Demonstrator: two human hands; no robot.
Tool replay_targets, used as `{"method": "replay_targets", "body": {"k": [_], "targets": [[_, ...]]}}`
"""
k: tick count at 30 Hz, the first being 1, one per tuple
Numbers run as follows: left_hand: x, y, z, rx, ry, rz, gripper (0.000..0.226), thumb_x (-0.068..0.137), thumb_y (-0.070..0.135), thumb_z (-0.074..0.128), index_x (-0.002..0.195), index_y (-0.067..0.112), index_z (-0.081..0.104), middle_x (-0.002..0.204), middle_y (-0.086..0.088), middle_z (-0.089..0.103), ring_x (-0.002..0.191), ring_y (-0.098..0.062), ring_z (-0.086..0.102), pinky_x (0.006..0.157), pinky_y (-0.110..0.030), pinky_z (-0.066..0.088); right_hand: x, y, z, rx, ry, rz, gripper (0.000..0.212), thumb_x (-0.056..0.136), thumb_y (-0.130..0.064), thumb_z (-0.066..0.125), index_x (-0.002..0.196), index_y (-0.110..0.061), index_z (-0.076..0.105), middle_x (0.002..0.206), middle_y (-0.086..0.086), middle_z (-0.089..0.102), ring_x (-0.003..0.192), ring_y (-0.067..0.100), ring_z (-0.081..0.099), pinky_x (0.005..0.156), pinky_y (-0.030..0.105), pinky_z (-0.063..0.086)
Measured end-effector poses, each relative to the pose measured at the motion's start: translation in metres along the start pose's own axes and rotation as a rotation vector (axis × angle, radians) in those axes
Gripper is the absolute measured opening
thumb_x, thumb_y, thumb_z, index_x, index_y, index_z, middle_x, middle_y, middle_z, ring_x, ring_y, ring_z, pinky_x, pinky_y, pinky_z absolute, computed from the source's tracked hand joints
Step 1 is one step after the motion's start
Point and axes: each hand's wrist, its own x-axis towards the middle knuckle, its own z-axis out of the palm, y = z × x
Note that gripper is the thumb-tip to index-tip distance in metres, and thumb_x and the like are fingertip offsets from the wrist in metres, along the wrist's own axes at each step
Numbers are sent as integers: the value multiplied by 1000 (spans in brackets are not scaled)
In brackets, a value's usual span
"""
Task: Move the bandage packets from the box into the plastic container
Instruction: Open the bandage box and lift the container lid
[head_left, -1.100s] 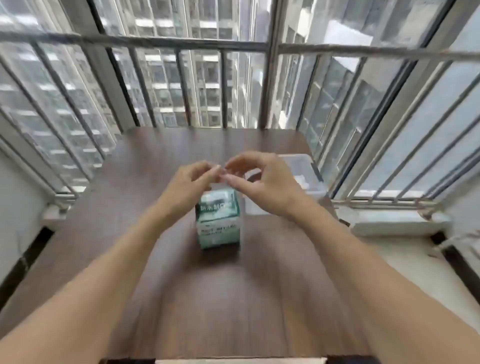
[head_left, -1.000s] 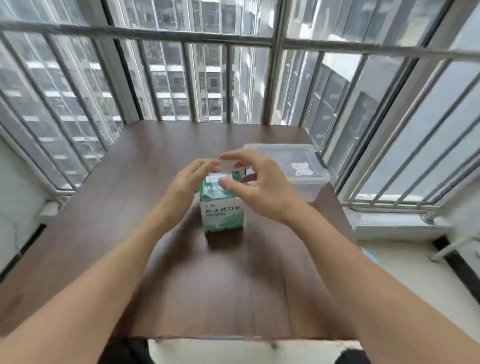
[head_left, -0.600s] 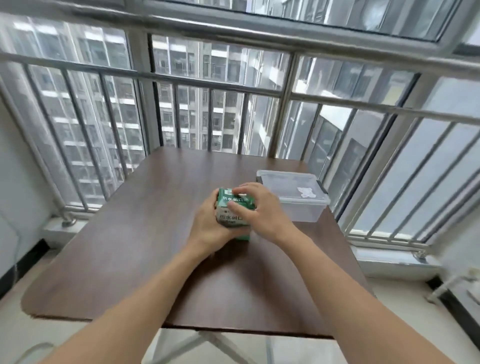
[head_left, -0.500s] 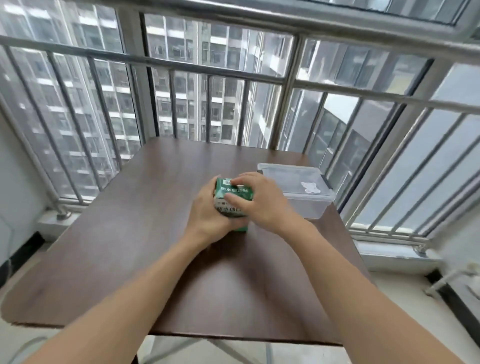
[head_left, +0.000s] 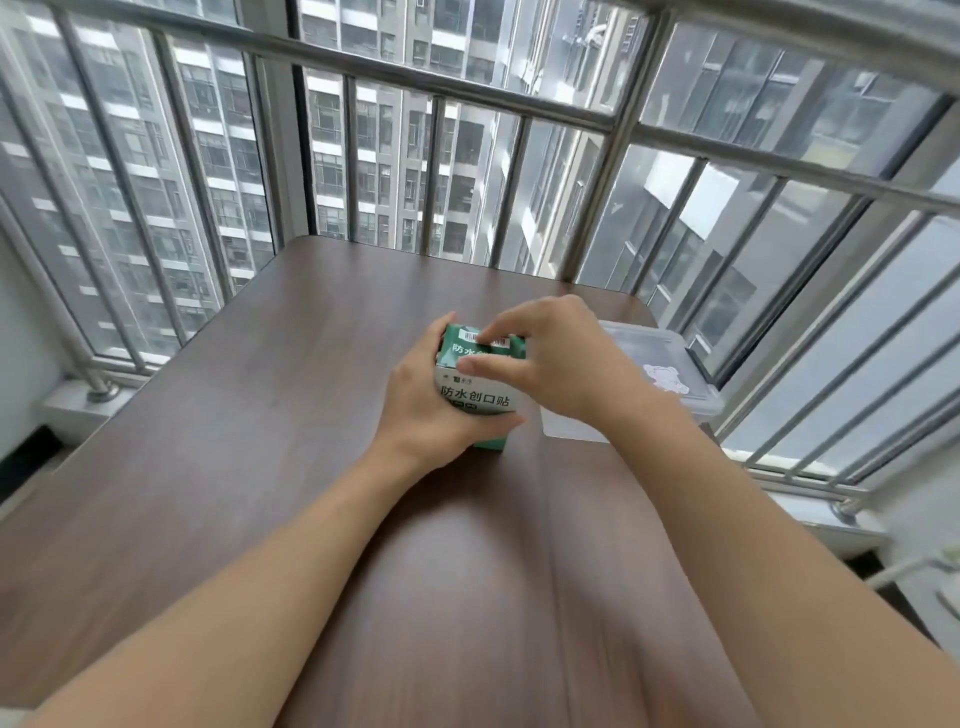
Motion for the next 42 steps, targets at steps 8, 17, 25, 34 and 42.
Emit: {"method": "replay_targets", "body": {"k": [8, 17, 25, 34, 42], "targets": [[-3, 6, -8, 94, 77, 88, 97, 47, 22, 100, 131, 18, 51, 102, 16, 67, 87, 4, 64, 72, -2, 44, 11, -18, -24, -193, -234, -63, 42, 87, -49, 72, 117, -19, 76, 99, 0, 72, 89, 18, 62, 78, 34, 53], [-1, 8, -21, 224, 75, 247, 106, 54, 25, 90, 148, 11, 44, 131, -1, 61, 115, -17, 62, 96, -36, 53, 38, -35, -33, -261, -381, -160, 78, 74, -36, 85, 143, -20, 51, 111, 1, 68, 95, 18, 65, 73, 30, 60], [0, 9, -23, 257, 38, 298, 105, 53, 24, 88, 148, 9, 45, 131, 0, 61, 117, -17, 62, 97, -37, 54, 46, -11, -42, -86, -429, -110, 53, 75, -35, 88, 123, -21, 72, 101, -10, 76, 89, 6, 74, 77, 34, 64], [2, 6, -23, 278, 61, 305, 106, 54, 26, 92, 147, 7, 46, 130, -3, 62, 114, -17, 62, 97, -24, 49, 48, -26, -39, -238, -429, -174, 61, 70, -42, 87, 122, -15, 71, 98, -6, 75, 86, 12, 72, 76, 35, 63], [2, 6, -26, 186, 71, 264, 103, 51, 20, 93, 145, 14, 49, 128, 3, 63, 113, -9, 62, 97, -15, 47, 64, -15, -47, -84, -430, -123, 14, 76, -14, 68, 71, -1, 65, 61, -3, 57, 51, 12, 51, 53, 31, 43]]}}
